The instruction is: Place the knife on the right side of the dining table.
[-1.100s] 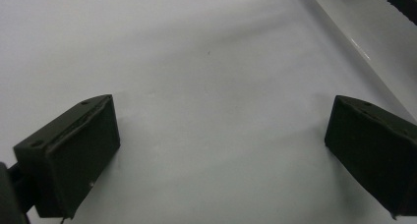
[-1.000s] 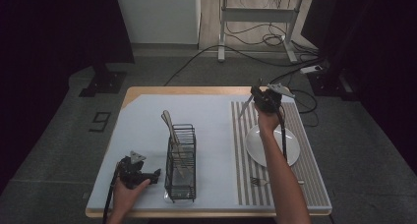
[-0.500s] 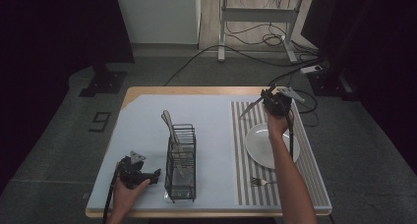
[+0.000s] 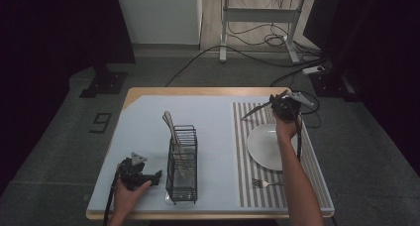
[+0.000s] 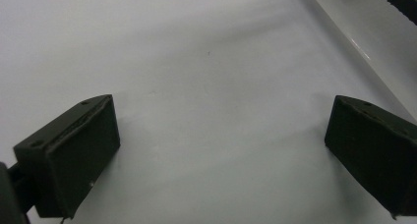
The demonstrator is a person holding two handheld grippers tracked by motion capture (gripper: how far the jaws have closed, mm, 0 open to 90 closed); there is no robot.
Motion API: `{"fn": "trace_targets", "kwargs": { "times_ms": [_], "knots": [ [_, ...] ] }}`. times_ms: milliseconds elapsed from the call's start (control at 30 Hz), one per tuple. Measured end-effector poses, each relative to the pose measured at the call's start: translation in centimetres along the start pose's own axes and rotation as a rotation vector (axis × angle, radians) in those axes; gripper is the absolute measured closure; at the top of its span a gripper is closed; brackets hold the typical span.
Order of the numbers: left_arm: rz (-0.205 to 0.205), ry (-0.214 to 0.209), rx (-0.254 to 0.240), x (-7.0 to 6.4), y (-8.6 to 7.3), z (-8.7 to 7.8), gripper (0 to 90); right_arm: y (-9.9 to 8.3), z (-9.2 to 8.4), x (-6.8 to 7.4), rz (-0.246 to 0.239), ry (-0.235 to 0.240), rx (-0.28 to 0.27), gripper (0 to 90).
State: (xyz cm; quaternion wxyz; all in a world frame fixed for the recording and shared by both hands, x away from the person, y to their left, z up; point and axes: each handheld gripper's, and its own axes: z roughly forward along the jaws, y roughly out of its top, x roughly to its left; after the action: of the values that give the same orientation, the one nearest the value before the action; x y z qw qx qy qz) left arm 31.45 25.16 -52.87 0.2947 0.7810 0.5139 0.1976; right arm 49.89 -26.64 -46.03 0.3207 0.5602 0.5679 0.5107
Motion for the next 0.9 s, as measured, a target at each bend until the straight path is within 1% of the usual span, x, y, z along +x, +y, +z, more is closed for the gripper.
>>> {"fn": "trace_targets", "kwargs": {
  "times_ms": [133,200,333,533,667,800,900],
  "knots": [
    [0.000,0.000,0.000,0.0,0.0,0.0,0.0,-0.2,0.0,-0.7,0.009,-0.020,0.019,67.4],
    [0.000,0.000,0.000,0.0,0.0,0.0,0.0,-0.4,0.0,-0.9,0.013,-0.022,0.022,66.7],
    [0.000,0.000,0.000,0.0,0.0,0.0,0.0,-0.8,0.1,-1.6,0.034,-0.027,0.024,65.2],
    [-0.001,0.000,-0.001,0.0,0.0,0.0,0.0,-1.2,0.2,-2.6,0.065,-0.039,0.057,62.2],
    [0.000,0.000,0.000,0.0,0.0,0.0,0.0,-1.4,0.3,-3.0,0.075,-0.044,0.066,60.6],
    [-0.001,0.000,-0.001,0.0,0.0,0.0,0.0,-1.6,0.4,-3.3,0.078,-0.060,0.078,58.4],
    [0.000,0.000,0.000,0.0,0.0,0.0,0.0,-1.8,0.5,-3.6,0.093,-0.060,0.090,58.0]
  ]
}}
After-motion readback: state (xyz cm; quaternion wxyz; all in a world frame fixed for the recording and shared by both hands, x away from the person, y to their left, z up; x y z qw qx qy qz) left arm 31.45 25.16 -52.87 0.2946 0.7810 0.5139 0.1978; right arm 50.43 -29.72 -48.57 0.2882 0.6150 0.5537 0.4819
